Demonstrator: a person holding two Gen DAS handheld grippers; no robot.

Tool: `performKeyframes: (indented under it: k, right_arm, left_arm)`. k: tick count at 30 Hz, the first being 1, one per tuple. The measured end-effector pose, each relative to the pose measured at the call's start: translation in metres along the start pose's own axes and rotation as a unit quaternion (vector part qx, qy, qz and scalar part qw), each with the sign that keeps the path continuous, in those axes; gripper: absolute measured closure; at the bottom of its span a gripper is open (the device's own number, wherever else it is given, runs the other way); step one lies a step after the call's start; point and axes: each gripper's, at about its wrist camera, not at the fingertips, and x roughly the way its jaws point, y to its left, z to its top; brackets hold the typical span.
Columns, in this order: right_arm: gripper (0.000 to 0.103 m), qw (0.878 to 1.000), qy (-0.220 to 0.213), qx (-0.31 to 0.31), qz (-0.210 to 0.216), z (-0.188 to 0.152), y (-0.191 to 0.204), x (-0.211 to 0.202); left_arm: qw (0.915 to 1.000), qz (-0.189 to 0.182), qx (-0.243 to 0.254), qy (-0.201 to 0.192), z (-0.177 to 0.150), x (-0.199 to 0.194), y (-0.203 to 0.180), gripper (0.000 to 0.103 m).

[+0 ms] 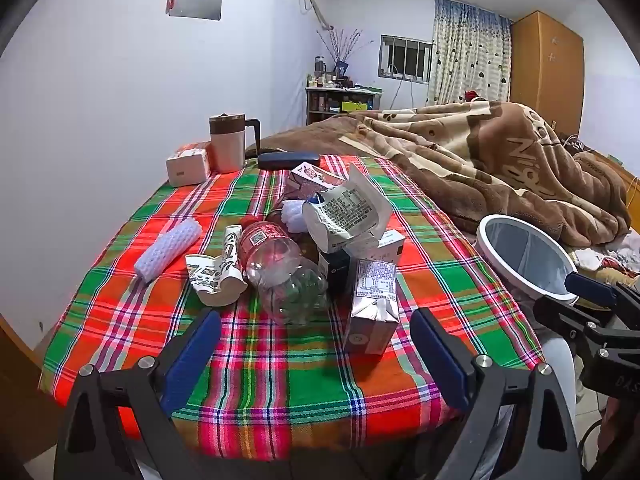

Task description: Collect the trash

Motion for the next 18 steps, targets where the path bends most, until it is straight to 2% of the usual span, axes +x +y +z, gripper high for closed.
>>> performKeyframes:
  k: [18]
  right_arm:
    - [0.023,1.000,0.000,0.000,0.000,-0.0002,0.0001,0.0009]
  left_arm:
    - [1.0000,0.000,0.002,-0.004,0.0012,-0.0053,0.0005,0.007]
